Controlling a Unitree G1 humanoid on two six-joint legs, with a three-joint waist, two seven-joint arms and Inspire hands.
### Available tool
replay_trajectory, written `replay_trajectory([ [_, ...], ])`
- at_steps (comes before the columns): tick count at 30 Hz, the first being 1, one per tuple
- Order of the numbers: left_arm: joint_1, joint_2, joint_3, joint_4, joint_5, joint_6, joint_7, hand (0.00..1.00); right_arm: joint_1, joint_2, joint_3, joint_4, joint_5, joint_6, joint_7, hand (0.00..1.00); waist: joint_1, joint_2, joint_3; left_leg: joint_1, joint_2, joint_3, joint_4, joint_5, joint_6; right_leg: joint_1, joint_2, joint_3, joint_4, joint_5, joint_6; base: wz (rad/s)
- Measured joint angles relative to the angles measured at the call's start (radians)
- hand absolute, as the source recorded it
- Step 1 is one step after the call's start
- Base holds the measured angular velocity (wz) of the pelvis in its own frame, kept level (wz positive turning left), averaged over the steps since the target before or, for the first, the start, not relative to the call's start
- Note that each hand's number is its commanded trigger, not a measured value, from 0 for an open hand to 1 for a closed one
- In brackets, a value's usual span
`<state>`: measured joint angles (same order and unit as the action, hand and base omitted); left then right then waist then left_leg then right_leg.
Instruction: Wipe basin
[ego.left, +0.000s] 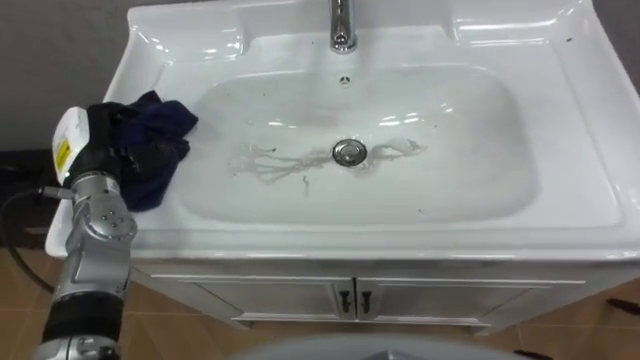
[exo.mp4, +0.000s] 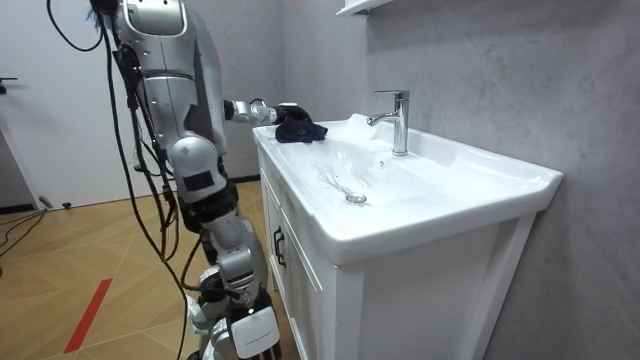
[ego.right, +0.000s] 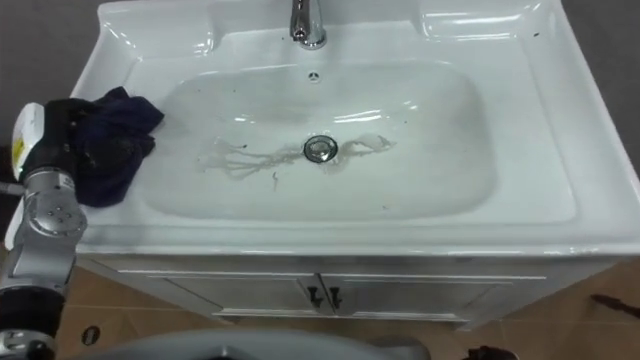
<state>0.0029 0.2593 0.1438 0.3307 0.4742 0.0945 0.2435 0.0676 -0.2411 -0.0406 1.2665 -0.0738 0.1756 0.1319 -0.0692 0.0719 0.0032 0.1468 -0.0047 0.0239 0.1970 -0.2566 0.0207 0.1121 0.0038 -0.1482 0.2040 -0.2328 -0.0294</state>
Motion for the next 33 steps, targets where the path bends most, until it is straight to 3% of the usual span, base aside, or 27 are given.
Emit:
replay_trajectory([
  [6,0.004,-0.005,-0.006,-0.113,0.027,0.000,0.012,1.00,0.003,0.000,0.019,0.023,0.035,-0.073,-0.009,0.00,0.017,-0.010,0.0106,-0.017,0.001,-0.015,0.002,0.000,0.000,0.001,-0.003,-0.029,-0.002,0.000,0.000,0.10],
  [10,0.004,-0.005,-0.025,-0.222,0.111,-0.002,0.032,1.00,0.006,0.000,0.019,0.068,0.029,-0.113,-0.009,0.00,0.015,-0.016,0.0088,-0.014,-0.001,-0.031,0.001,0.000,0.000,0.009,-0.005,-0.034,-0.004,0.000,0.000,0.10],
  [14,0.004,-0.004,-0.031,-0.296,0.131,-0.031,0.077,1.00,0.010,0.001,0.020,0.089,0.010,-0.123,-0.010,0.00,0.007,-0.008,0.0090,-0.001,-0.001,-0.031,-0.001,0.000,0.000,0.022,-0.012,-0.028,-0.007,0.000,0.000,-0.04],
  [19,0.001,-0.002,-0.074,-0.304,0.130,-0.033,0.136,1.00,0.010,0.001,0.031,0.093,-0.019,-0.132,-0.035,0.00,-0.026,0.000,0.0093,-0.001,-0.007,-0.031,0.000,0.000,0.000,0.030,-0.015,-0.032,-0.019,0.001,0.001,0.00],
  [25,-0.003,-0.003,-0.148,-0.304,0.129,-0.045,0.140,1.00,0.010,0.002,0.060,0.093,-0.068,-0.132,-0.047,0.00,-0.049,0.002,0.0101,-0.005,-0.008,-0.028,-0.001,0.000,0.000,0.030,-0.017,-0.032,-0.019,0.002,0.002,0.00],
  [33,-0.013,-0.003,-0.160,-0.298,0.121,-0.058,0.140,1.00,0.009,0.004,0.082,0.088,-0.064,-0.129,-0.044,0.00,-0.067,0.013,0.0051,-0.034,-0.007,-0.023,0.001,0.000,0.000,-0.002,-0.017,-0.027,-0.017,0.003,0.005,0.00],
])
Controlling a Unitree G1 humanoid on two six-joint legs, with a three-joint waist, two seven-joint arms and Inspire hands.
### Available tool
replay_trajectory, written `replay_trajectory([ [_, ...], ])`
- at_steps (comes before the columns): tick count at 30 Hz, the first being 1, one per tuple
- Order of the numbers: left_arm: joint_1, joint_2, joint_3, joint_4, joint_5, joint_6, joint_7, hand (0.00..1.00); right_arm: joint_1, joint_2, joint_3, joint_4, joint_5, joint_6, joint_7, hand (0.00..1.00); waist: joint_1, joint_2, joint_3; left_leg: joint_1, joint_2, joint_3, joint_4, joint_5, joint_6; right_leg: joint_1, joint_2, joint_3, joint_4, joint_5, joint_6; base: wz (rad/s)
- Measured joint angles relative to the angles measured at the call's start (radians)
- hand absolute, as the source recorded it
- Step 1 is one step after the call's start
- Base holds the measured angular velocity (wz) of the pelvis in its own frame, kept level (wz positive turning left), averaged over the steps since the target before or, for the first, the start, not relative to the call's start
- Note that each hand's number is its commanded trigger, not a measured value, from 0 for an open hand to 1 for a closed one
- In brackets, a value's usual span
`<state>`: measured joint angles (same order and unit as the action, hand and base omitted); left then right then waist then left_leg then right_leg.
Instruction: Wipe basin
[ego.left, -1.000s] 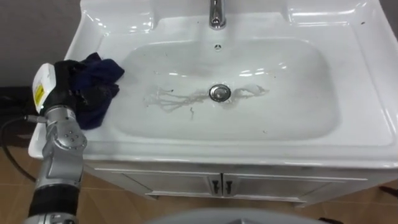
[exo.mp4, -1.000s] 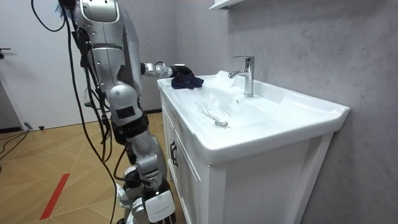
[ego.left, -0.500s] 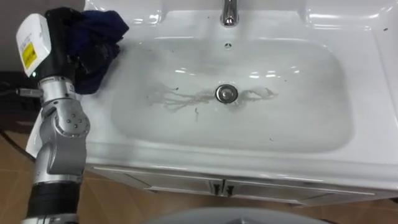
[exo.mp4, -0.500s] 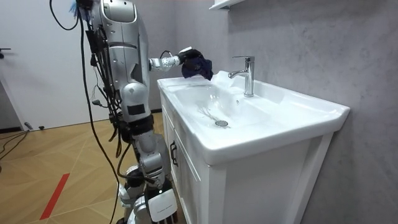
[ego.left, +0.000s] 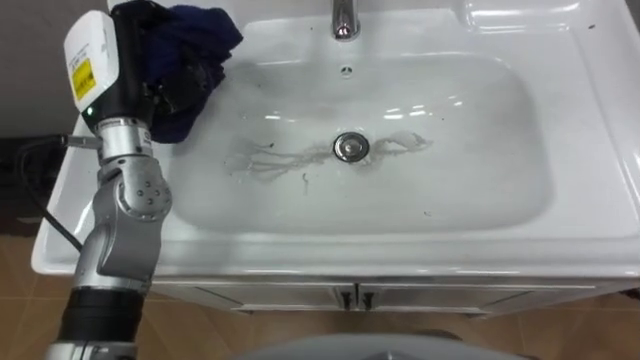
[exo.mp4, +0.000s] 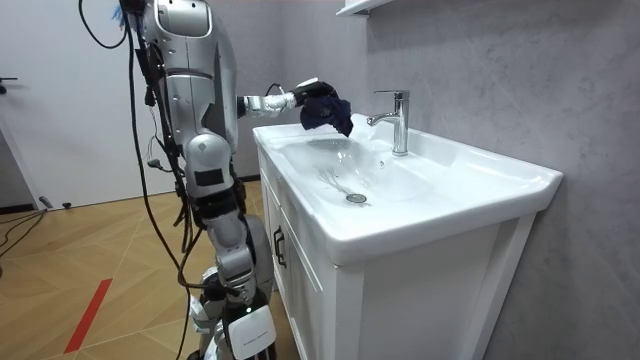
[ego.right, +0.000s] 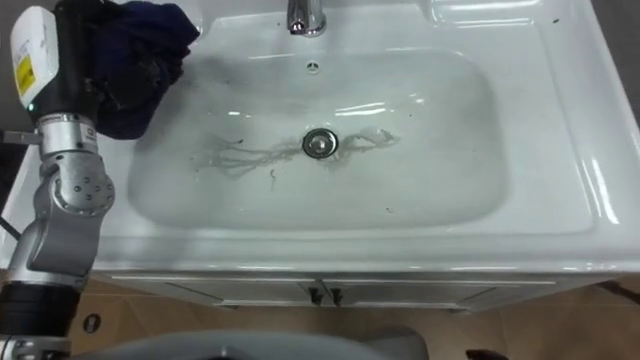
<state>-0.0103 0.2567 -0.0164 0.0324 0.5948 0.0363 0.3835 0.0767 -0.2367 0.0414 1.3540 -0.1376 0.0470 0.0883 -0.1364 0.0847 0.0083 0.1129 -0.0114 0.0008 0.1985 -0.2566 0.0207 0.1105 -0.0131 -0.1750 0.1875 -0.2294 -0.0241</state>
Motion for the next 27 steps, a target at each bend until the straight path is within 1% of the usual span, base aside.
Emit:
replay_trajectory([
  [1,0.000,0.000,-0.008,0.009,-0.014,0.001,0.000,1.00,0.000,0.000,0.007,-0.001,0.005,0.003,0.000,0.00,0.000,0.000,-0.0001,-0.001,0.000,0.002,0.000,0.000,0.000,-0.001,0.001,0.001,0.001,0.000,0.000,0.00],
  [5,-0.006,0.000,-0.040,0.020,-0.011,0.003,0.000,1.00,-0.003,0.000,0.015,0.000,0.041,0.017,-0.003,0.00,-0.002,0.005,0.0009,-0.025,0.001,0.006,0.003,0.001,0.001,-0.029,0.002,0.007,0.011,0.003,0.001,0.00],
  [9,-0.037,0.000,-0.064,0.081,0.000,0.005,0.013,1.00,-0.016,0.000,0.015,0.004,0.079,0.019,-0.009,0.00,-0.006,0.001,0.0062,-0.036,0.001,0.015,0.003,0.004,0.005,-0.049,0.000,0.011,0.030,0.003,0.001,-0.03],
  [12,-0.058,0.001,-0.099,0.163,0.033,0.005,0.023,1.00,-0.031,-0.002,0.014,0.005,0.082,0.019,-0.012,0.00,-0.017,0.000,0.0072,-0.059,0.000,0.021,0.018,0.004,0.006,-0.074,0.002,0.016,0.043,0.004,0.002,-0.04],
  [15,-0.065,0.001,-0.139,0.237,0.033,0.007,0.013,1.00,-0.048,-0.001,0.016,0.000,0.109,0.019,-0.011,0.00,-0.025,-0.003,0.0100,-0.082,0.000,0.032,0.033,0.004,0.006,-0.109,0.001,0.031,0.066,0.004,0.002,-0.13],
  [16,-0.065,0.000,-0.154,0.254,0.032,0.008,0.000,1.00,-0.052,-0.001,0.016,-0.001,0.140,0.019,-0.012,0.00,-0.027,-0.006,0.0118,-0.092,0.000,0.040,0.039,0.004,0.006,-0.123,0.001,0.035,0.074,0.004,0.002,-0.13],
  [19,-0.069,0.001,-0.183,0.297,0.033,0.008,-0.018,1.00,-0.045,0.000,0.017,0.000,0.241,0.018,-0.016,0.00,-0.046,-0.008,0.0129,-0.117,0.001,0.044,0.051,0.004,0.006,-0.149,-0.001,0.036,0.088,0.004,0.001,-0.03],
  [21,-0.072,0.001,-0.184,0.330,0.033,0.007,-0.023,1.00,-0.045,-0.001,0.016,-0.002,0.296,0.019,-0.022,0.00,-0.050,-0.008,0.0127,-0.120,0.006,0.056,0.055,0.004,0.006,-0.155,-0.002,0.046,0.093,0.004,0.001,-0.13],
  [24,-0.114,0.001,-0.184,0.449,0.045,0.005,-0.022,1.00,-0.034,-0.001,0.013,0.002,0.369,0.018,-0.021,0.00,-0.066,-0.006,0.0118,-0.118,0.009,0.056,0.055,0.004,0.006,-0.154,-0.002,0.049,0.094,0.005,-0.001,-0.03],
  [25,-0.118,0.002,-0.184,0.480,0.062,0.005,-0.021,1.00,-0.035,-0.002,0.008,0.006,0.374,0.018,-0.020,0.00,-0.078,-0.003,0.0115,-0.121,0.009,0.056,0.055,0.004,0.006,-0.154,-0.002,0.049,0.094,0.005,-0.001,0.00],
  [27,-0.123,0.001,-0.185,0.510,0.086,0.001,-0.021,1.00,-0.037,-0.004,-0.007,0.009,0.374,0.018,-0.017,0.00,-0.088,0.004,0.0120,-0.122,0.009,0.058,0.056,0.004,0.006,-0.156,0.000,0.050,0.095,0.005,-0.001,-0.02],
])
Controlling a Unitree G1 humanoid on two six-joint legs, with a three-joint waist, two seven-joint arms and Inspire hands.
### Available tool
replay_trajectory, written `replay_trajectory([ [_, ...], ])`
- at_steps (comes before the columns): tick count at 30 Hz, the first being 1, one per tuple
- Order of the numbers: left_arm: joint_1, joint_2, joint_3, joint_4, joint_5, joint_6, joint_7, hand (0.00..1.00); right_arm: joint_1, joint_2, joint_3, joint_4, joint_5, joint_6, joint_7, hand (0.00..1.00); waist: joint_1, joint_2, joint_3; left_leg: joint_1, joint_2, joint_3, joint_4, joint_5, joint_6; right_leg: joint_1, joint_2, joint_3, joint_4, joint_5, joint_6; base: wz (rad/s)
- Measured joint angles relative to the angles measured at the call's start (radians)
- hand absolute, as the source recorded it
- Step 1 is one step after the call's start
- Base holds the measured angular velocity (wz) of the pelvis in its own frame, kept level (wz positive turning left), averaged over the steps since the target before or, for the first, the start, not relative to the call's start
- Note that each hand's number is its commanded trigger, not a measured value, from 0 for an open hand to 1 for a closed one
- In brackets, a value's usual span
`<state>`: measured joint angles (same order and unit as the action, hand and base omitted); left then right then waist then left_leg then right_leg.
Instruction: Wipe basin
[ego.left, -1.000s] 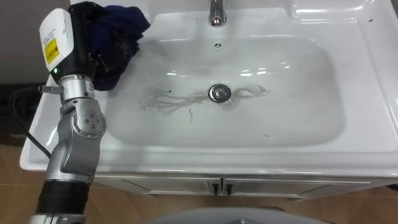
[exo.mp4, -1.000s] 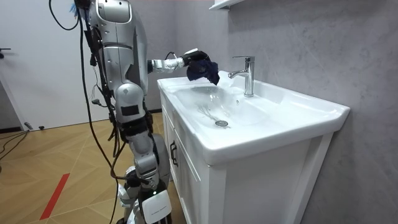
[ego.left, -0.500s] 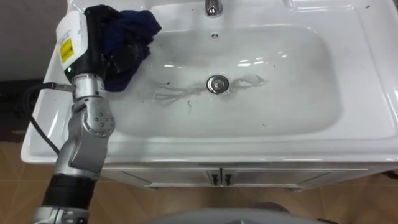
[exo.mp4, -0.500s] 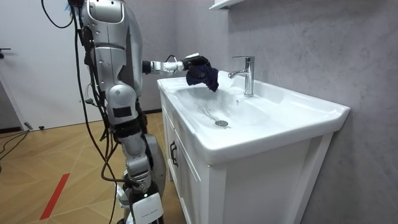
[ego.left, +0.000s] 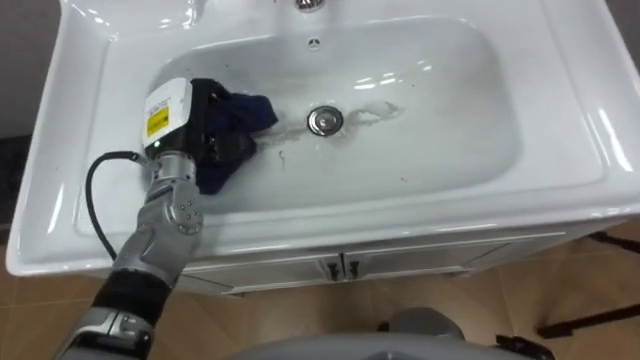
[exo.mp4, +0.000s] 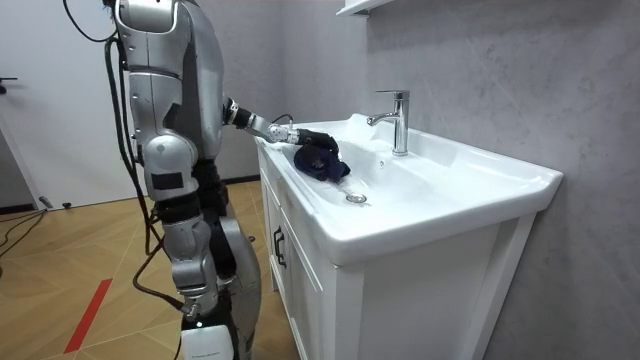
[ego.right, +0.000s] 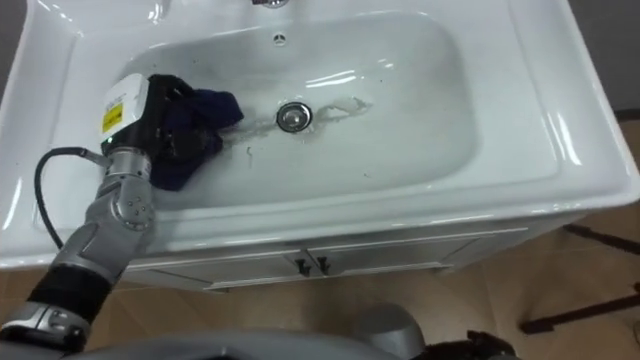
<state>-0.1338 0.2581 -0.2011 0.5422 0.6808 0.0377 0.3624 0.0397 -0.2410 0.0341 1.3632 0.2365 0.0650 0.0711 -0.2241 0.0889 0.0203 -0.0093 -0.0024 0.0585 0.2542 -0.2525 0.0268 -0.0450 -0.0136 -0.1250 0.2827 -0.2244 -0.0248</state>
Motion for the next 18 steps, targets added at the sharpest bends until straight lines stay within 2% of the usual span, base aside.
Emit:
replay_trajectory([
  [3,-0.032,0.001,-0.001,0.050,0.043,-0.001,0.002,1.00,-0.001,-0.008,-0.007,0.001,0.001,0.001,0.015,0.00,-0.007,0.016,0.0022,-0.009,0.001,0.015,0.005,0.000,0.000,-0.018,-0.001,0.013,0.013,-0.001,0.000,-0.13],
  [4,-0.044,0.002,-0.001,0.072,0.064,-0.002,0.006,1.00,-0.008,-0.012,-0.007,-0.002,0.003,0.001,0.019,0.00,-0.014,0.026,-0.0017,-0.017,0.000,0.022,0.005,0.000,0.000,-0.032,-0.002,0.017,0.022,-0.001,0.000,-0.11],
  [10,-0.123,0.010,-0.015,0.179,0.080,0.002,0.021,1.00,-0.039,-0.028,-0.010,0.000,0.011,0.001,0.029,0.00,-0.030,0.031,-0.0010,-0.048,-0.009,0.048,0.017,0.002,0.003,-0.096,-0.004,0.044,0.080,-0.017,-0.005,-0.12],
  [13,-0.165,0.025,-0.061,0.206,0.102,0.004,0.023,1.00,-0.058,-0.040,-0.007,-0.003,0.019,-0.001,0.030,0.00,-0.034,0.035,-0.0027,-0.075,-0.010,0.050,0.031,0.002,0.003,-0.130,-0.005,0.047,0.100,-0.018,-0.006,-0.05],
  [15,-0.187,0.031,-0.083,0.228,0.119,0.003,0.027,1.00,-0.063,-0.046,-0.008,-0.006,0.024,0.000,0.030,0.00,-0.038,0.036,-0.0011,-0.090,-0.010,0.049,0.040,0.002,0.003,-0.144,-0.005,0.047,0.102,-0.018,-0.006,0.00],
  [18,-0.218,0.032,-0.119,0.278,0.119,0.005,0.046,1.00,-0.070,-0.059,-0.009,-0.012,0.040,0.000,0.027,0.00,-0.046,0.048,0.0056,-0.099,-0.009,0.050,0.050,0.002,0.003,-0.149,-0.015,0.044,0.116,-0.019,-0.008,0.00],
])
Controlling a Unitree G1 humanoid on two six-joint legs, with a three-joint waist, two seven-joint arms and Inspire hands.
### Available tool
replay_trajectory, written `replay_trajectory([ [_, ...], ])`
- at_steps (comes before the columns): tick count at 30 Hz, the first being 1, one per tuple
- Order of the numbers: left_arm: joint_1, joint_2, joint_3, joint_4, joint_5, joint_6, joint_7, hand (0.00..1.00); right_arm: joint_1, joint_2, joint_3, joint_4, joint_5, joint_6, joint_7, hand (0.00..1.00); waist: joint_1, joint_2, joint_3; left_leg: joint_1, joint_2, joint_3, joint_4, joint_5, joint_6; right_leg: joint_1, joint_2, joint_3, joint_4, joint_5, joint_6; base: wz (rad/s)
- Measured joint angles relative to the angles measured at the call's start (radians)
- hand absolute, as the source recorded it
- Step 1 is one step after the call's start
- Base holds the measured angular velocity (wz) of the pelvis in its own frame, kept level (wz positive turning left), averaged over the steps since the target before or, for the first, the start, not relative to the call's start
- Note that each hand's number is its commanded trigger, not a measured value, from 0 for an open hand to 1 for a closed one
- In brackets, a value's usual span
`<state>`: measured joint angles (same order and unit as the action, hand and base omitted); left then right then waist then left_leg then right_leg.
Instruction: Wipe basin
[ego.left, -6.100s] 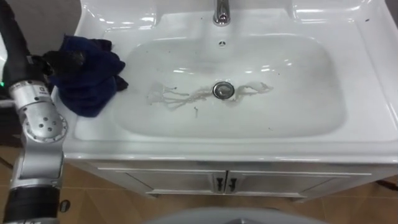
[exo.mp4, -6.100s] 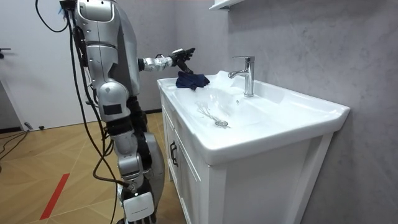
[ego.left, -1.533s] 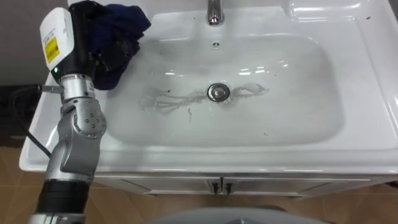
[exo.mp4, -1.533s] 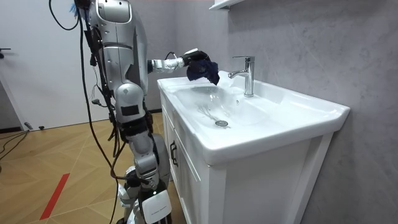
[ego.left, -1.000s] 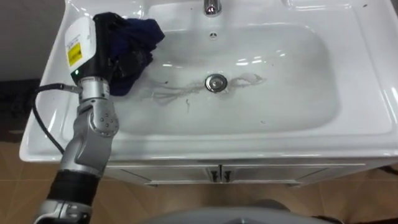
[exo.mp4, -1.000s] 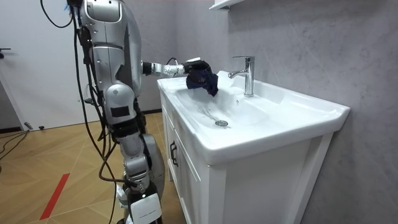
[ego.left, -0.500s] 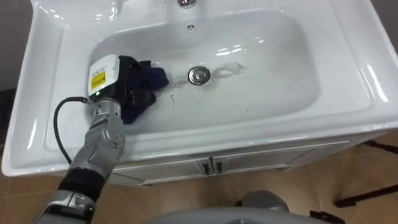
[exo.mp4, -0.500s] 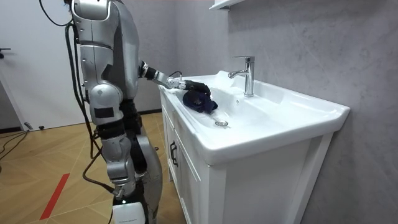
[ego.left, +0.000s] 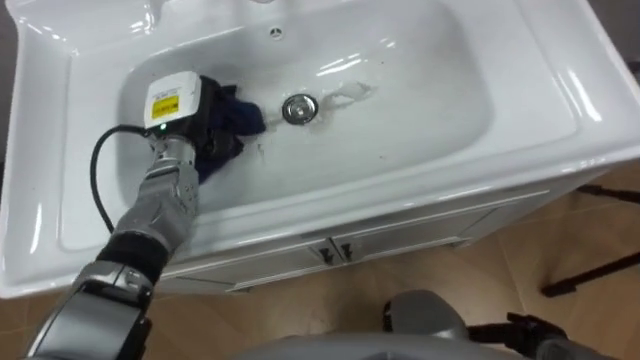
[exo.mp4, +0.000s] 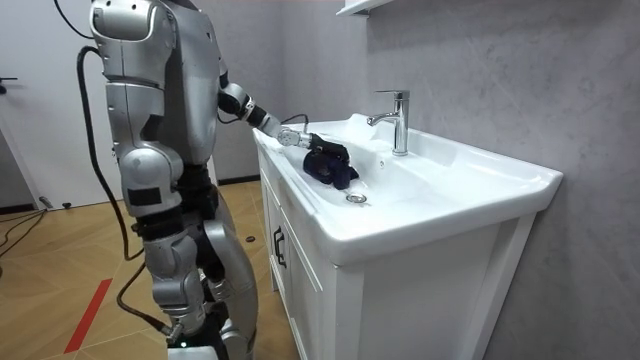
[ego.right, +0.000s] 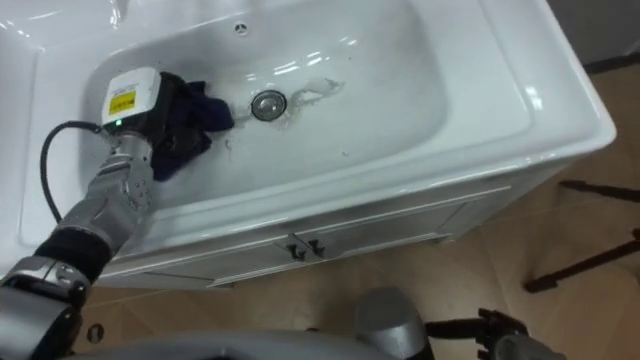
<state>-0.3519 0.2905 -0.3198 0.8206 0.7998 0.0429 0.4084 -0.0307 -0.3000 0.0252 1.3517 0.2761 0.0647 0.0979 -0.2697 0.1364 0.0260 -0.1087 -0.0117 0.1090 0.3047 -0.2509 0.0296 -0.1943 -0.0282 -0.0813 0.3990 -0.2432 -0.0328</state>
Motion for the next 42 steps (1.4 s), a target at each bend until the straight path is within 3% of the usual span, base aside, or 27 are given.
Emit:
replay_trajectory([
  [3,-0.008,-0.001,-0.002,0.027,0.001,-0.002,0.002,1.00,-0.008,-0.004,-0.006,-0.002,0.003,0.000,-0.012,0.00,-0.004,0.006,0.0056,-0.003,-0.001,0.004,0.001,0.000,0.000,-0.012,-0.006,0.001,0.013,-0.011,-0.001,-0.01],
  [10,-0.052,0.000,0.001,0.107,-0.004,0.001,-0.006,1.00,-0.029,-0.007,-0.008,0.009,0.083,0.001,-0.014,0.00,-0.004,0.012,0.0024,-0.026,-0.003,0.030,0.010,0.003,-0.004,-0.075,-0.015,0.016,0.083,-0.033,-0.013,-0.07],
  [14,-0.075,-0.005,0.005,0.147,-0.132,0.001,0.005,1.00,-0.030,-0.010,0.000,0.008,0.118,0.002,-0.032,0.00,-0.003,0.007,0.0041,-0.044,-0.004,0.042,0.023,0.005,-0.008,-0.101,-0.017,0.014,0.105,-0.037,-0.020,-0.03],
  [19,-0.107,-0.045,0.060,0.207,-0.422,-0.010,0.013,1.00,-0.032,-0.011,0.014,0.001,0.168,0.013,-0.064,0.00,0.001,-0.013,0.0018,-0.057,-0.008,0.058,0.040,0.008,-0.013,-0.134,-0.021,0.027,0.144,-0.051,-0.028,-0.03],
  [23,-0.107,-0.068,0.099,0.243,-0.616,-0.062,0.012,1.00,-0.042,0.001,0.031,0.000,0.189,0.021,-0.076,0.00,0.006,-0.041,0.0012,-0.058,-0.004,0.071,0.047,0.011,-0.019,-0.139,-0.022,0.027,0.157,-0.057,-0.032,0.02],
  [25,-0.115,-0.097,0.140,0.271,-0.706,-0.101,0.012,1.00,-0.052,0.003,0.031,-0.002,0.183,0.024,-0.086,0.00,0.006,-0.052,-0.0004,-0.071,0.001,0.088,0.060,0.012,-0.020,-0.148,-0.021,0.026,0.160,-0.054,-0.035,0.02],
  [28,-0.116,-0.123,0.202,0.278,-0.772,-0.141,0.011,1.00,-0.059,0.018,0.030,-0.013,0.184,0.024,-0.100,0.00,0.009,-0.070,-0.0028,-0.091,0.001,0.101,0.073,0.012,-0.020,-0.177,-0.021,0.039,0.178,-0.054,-0.036,-0.09],
  [30,-0.121,-0.124,0.206,0.279,-0.824,-0.155,-0.005,1.00,-0.053,0.031,0.033,-0.024,0.191,0.023,-0.101,0.00,0.010,-0.082,-0.0048,-0.098,0.002,0.111,0.073,0.012,-0.020,-0.188,-0.021,0.044,0.185,-0.054,-0.035,-0.07],
  [35,-0.154,-0.132,0.197,0.281,-0.927,-0.159,-0.023,1.00,-0.049,0.047,0.041,-0.029,0.236,0.024,-0.112,0.00,0.004,-0.092,-0.0021,-0.120,0.000,0.127,0.073,0.016,-0.014,-0.217,-0.021,0.057,0.190,-0.050,-0.020,-0.04],
  [42,-0.210,-0.168,0.196,0.296,-0.927,-0.161,-0.026,1.00,-0.056,0.068,0.042,-0.029,0.233,0.040,-0.130,0.00,-0.012,-0.109,0.0023,-0.148,0.000,0.133,0.089,0.017,-0.010,-0.238,-0.025,0.056,0.190,-0.043,-0.016,-0.01],
])
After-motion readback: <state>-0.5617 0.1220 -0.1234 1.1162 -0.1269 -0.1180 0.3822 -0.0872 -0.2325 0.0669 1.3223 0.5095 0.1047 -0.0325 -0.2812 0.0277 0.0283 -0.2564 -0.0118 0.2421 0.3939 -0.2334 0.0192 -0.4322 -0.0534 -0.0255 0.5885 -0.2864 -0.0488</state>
